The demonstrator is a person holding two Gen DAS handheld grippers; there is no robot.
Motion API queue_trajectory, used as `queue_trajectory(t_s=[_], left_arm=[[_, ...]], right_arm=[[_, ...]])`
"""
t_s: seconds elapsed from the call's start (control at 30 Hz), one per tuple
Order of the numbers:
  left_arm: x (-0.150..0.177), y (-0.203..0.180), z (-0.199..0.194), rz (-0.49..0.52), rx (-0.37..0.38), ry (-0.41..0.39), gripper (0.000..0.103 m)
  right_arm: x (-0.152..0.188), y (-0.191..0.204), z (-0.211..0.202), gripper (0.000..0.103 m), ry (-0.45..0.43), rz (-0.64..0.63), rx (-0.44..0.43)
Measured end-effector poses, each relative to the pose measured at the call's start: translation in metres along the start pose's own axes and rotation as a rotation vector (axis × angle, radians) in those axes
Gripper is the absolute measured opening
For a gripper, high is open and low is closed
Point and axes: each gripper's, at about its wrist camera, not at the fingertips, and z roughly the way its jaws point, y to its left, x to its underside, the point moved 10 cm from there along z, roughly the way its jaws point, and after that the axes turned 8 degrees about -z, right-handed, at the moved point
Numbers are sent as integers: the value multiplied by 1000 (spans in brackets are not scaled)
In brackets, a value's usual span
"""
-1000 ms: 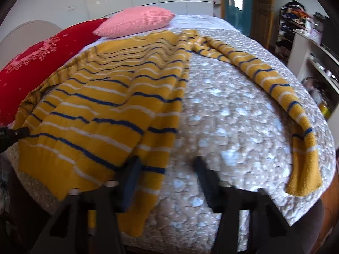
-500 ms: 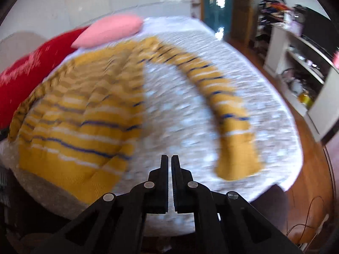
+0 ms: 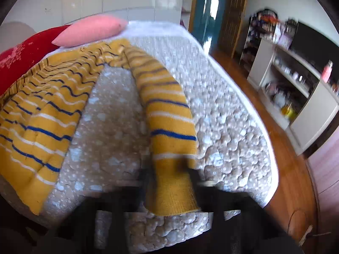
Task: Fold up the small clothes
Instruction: 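Grasp the sweater sleeve cuff with the right tool and lift it, then carry the sleeve across the sweater body with the right tool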
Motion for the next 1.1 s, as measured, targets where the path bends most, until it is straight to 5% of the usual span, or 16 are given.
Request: queue_trajectory(t_s=[0.07,0.2,0.3,0.37,0.53,0.6,0.8,1.1], left_arm=[[-3,-2,-2,5,6,-6,36],[-8,-7,-3,4,25,-11,38],[-10,-10,-2,11,26,-13,39],[-12,-11,0,14,30,-8,40],[-42,-23,6,32,68,-41,44],[-63,-29,9,23,92,-90,55],[-109,-39,40,-23,175,-147,56],[-168,27,70,-131,190,-280,58]], right_arm=[[-20,-37,-24,9,-75,163,-58],[-50,-122,-54,9,-165,385,-18],[-61,-148,-54,9,-153,403,58],[-69,-144,-50,9,-137,408,18],[-104,-90,-39,9,-114,389,-191],[-126,-56,-31,9,-98,397,-314],[-192,53,-10,9,-25,387,-587],[-277,225,24,9,56,256,-712]])
